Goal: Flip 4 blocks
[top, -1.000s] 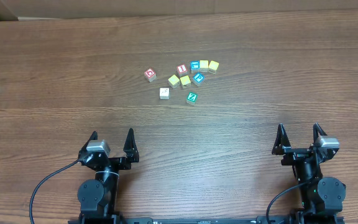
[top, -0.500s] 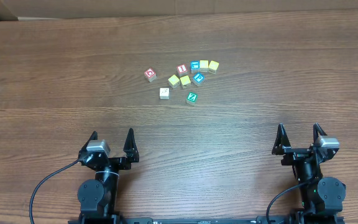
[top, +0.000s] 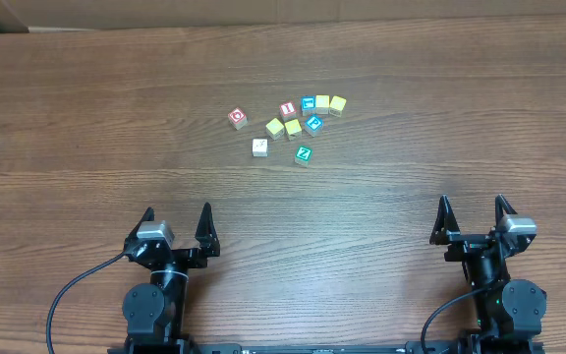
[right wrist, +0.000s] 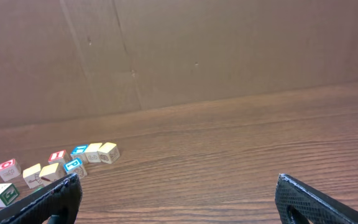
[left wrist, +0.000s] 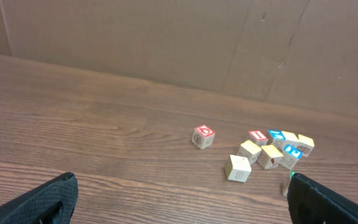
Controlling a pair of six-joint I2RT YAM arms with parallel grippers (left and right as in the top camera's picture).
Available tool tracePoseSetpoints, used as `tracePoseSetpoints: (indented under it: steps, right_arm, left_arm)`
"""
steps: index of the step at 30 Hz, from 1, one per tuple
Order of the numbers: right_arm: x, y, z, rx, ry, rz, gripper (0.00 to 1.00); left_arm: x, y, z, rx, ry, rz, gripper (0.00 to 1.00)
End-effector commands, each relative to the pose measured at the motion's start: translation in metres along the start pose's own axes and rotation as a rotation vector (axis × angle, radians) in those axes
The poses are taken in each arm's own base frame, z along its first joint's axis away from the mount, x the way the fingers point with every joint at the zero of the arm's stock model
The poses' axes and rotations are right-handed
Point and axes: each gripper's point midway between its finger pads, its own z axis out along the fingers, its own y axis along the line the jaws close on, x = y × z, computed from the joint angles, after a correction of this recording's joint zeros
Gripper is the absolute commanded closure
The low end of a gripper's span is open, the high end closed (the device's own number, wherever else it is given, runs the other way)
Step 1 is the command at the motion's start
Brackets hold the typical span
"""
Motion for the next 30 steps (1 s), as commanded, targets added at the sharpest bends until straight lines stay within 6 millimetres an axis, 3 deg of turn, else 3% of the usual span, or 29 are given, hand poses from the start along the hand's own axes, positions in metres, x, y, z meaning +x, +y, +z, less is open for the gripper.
tracePoseSetpoints:
  steps: [1,15,20,25,30]
  right_arm:
    - [0.002,0.001,0.000,-0.007,-0.004,-0.012,0.00]
    - [0.002,0.001,0.000,-0.007,-0.004,-0.012,0.00]
    - [0.001,0.001,0.000,-0.007,-0.005,-0.012,0.00]
    - [0.002,0.001,0.000,-0.007,-0.005,-0.012,0.00]
    - [0.001,0.001,0.000,-0.007,-0.006,-0.012,0.00]
  left_arm:
    - [0.000,-0.001,0.000,0.004,-0.006,0.019,0.00]
    - [0.000,-0.001,0.000,0.004,-0.007,0.019,0.00]
    - [-0.013,0.007,-0.001,-0.046,-0.062,0.017,0.00]
    - [-0.001,0.003,0.000,-0.018,-0.012,0.019,0.00]
    - [-0.003,0.002,0.000,-0.017,-0.017,0.016,0.00]
